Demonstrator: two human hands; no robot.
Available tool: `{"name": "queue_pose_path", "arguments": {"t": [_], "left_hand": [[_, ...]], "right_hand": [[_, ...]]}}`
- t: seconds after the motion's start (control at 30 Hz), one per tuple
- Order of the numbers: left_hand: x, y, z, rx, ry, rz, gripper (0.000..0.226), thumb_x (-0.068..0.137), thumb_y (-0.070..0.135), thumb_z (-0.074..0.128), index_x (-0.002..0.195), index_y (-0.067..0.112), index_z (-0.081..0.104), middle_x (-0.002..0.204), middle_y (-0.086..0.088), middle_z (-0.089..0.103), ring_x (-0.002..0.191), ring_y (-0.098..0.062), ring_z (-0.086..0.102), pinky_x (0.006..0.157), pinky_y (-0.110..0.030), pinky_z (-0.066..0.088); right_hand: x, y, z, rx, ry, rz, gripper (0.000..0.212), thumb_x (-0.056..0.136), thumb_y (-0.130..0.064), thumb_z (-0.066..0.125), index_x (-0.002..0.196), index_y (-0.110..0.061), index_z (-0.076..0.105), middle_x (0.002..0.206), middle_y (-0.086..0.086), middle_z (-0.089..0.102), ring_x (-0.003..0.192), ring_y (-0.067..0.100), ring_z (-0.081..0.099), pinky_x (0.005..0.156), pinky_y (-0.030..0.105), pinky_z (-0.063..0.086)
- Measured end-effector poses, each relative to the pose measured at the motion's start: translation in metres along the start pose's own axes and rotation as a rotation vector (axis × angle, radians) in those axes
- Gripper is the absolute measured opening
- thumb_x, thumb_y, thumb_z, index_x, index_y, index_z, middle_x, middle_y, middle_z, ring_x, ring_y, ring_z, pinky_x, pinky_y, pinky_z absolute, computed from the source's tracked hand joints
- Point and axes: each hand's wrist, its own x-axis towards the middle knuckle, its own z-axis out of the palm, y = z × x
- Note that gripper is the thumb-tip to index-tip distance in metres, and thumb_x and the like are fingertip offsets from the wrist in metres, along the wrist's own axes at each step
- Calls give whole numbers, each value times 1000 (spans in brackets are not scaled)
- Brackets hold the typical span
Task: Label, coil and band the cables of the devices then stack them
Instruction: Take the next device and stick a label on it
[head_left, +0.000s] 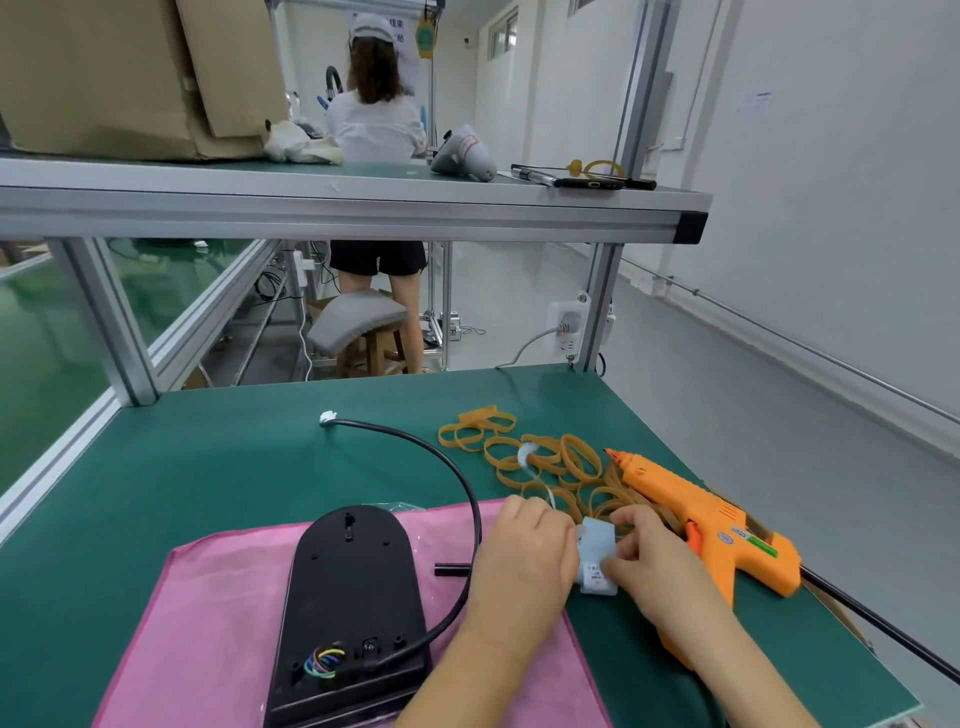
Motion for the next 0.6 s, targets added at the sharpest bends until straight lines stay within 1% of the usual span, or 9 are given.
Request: {"name": "queue_pose_path", "arguments": {"t": [0.07, 0.1, 0.13, 0.17, 0.2, 0.27, 0.33, 0.47, 0.6], "left_hand": [[0, -1, -8, -51, 59, -42, 27, 87, 21, 46, 64, 15, 60, 64, 2, 55, 61, -18, 51, 56, -29, 49], [0, -3, -12, -70, 86, -60, 26, 88, 21, 47, 65, 14, 60, 65, 2, 54, 62, -18, 50, 57, -32, 48], [0, -6, -16, -74, 119, -61, 25, 88, 21, 49, 66, 14, 59, 66, 2, 54, 63, -19, 49, 59, -32, 46], [0, -8, -22, -66, 152, -44, 25, 88, 20, 51, 66, 13, 59, 66, 2, 53, 63, -19, 48, 60, -31, 44], [0, -10, -29, -42, 182, -7, 24, 88, 17, 53, 65, 13, 58, 66, 1, 53, 63, -19, 47, 61, -31, 42], [2, -17, -44, 29, 219, 106, 23, 85, 11, 56, 63, 13, 57, 65, 0, 51, 65, -20, 43, 62, -30, 40], [-1, -23, -57, 101, 198, 207, 23, 84, 8, 57, 62, 14, 56, 65, 0, 50, 68, -20, 38, 62, -29, 38], [-19, -36, -70, 183, 57, 242, 20, 83, 7, 64, 65, 16, 59, 71, 2, 56, 66, -22, 50, 60, -32, 46], [-32, -45, -90, 261, 27, 298, 22, 79, 3, 70, 63, 16, 61, 65, 1, 52, 61, -21, 47, 60, -31, 45]], "right_hand": [[-5, -5, 0, -97, 184, -87, 37, 80, -22, 70, 111, -29, 50, 98, -15, 53, 92, 7, 52, 74, 26, 49], [-9, -9, -1, -67, 289, -144, 30, 80, -23, 71, 102, -29, 52, 95, -15, 51, 90, 6, 51, 73, 26, 47], [-12, -12, -2, 25, 357, -182, 21, 81, -23, 72, 90, -28, 53, 88, -15, 51, 82, 5, 51, 69, 26, 45], [-15, -16, -4, 175, 351, -189, 16, 82, -25, 71, 79, -26, 55, 77, -11, 55, 72, 5, 51, 63, 26, 43], [-18, -22, -7, 361, 264, -165, 18, 82, -29, 70, 70, -23, 58, 69, -7, 57, 63, 5, 51, 59, 25, 42], [-27, -40, -11, 714, -31, -74, 30, 82, -38, 66, 60, -18, 62, 58, -2, 56, 54, 7, 50, 51, 23, 39], [-34, -56, -9, 893, -225, 28, 31, 86, -37, 62, 65, -15, 67, 60, 1, 58, 52, 9, 50, 46, 20, 36], [-39, -74, 1, 935, -318, 39, 23, 89, -21, 62, 69, -9, 63, 61, 4, 58, 50, 8, 50, 46, 19, 34], [-42, -87, 14, 895, -411, 22, 16, 86, -10, 60, 70, -8, 64, 62, 4, 60, 51, 7, 52, 44, 18, 33]]}}
